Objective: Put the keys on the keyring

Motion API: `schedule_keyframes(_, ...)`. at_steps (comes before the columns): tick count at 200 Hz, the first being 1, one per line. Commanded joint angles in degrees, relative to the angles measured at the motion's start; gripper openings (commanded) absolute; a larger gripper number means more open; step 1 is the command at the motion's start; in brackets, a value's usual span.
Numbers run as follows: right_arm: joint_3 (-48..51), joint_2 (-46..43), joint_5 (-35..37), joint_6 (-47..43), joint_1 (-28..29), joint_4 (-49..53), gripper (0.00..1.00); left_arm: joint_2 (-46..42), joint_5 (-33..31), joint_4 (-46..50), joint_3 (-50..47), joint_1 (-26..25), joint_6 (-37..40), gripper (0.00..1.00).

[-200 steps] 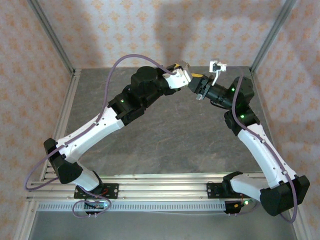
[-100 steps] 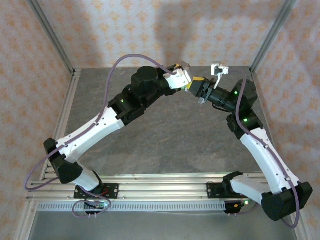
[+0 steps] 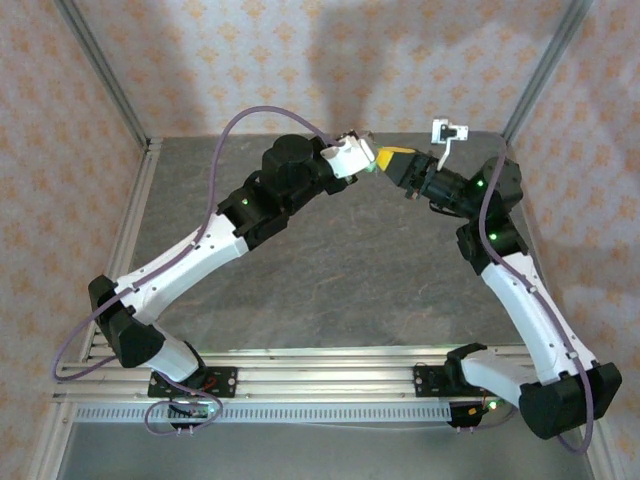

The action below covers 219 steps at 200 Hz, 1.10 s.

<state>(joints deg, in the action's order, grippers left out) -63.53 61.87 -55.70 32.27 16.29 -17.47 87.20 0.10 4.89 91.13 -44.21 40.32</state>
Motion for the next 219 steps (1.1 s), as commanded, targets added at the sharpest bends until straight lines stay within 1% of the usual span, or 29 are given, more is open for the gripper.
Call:
schedule_keyframes(1,-2.7,1.2,0.4,5.0,-1.0,-6.5,0.0,-3.5,0.6,-4.2,-1.1,0.8,-4.0,0.0)
schedule_keyframes(19,-4.2,2.9,1.1,6.9,-1.8,-7.2,0.0,-4.2,1.1,-5.0,-2.3,1.3,-7.0,0.0)
schedule_keyframes(39,-5.7,5.1,1.6,9.7,-2.8,-8.6,0.0,-5.1,2.0,-5.7,-3.7,2.0,-10.4,0.17)
schedule_keyframes(51,-6.5,5.6,1.6,11.4,-3.4,-9.7,0.0,-5.7,2.2,-6.3,-4.7,2.1,-11.9,0.22)
schedule_keyframes(65,-7.1,8.3,1.2,13.2,-4.2,-11.1,0.0,-6.5,2.4,-7.0,-6.0,2.3,-13.7,0.27)
schedule_keyframes(83,-8.0,10.4,0.4,14.9,-4.9,-12.2,0.0,-7.3,2.2,-7.6,-7.5,2.5,-15.7,0.3)
schedule_keyframes(124,-9.0,14.2,-2.7,19.4,-6.5,-16.3,0.0,-8.2,1.3,-8.3,-10.2,3.4,-20.3,0.33)
schedule_keyframes(155,-9.2,14.7,-6.0,15.2,-6.8,-12.1,0.0,-8.4,1.2,-8.2,-11.0,5.8,-23.5,0.37)
schedule_keyframes(185,-9.3,14.3,-10.2,8.7,-6.9,-6.4,0.0,-7.4,5.2,-5.0,-8.9,9.6,-25.4,0.39)
schedule_keyframes(219,-11.7,15.1,-15.0,2.4,-6.8,0.7,0.0,-6.4,9.5,-3.7,-6.5,13.4,-27.2,0.41)
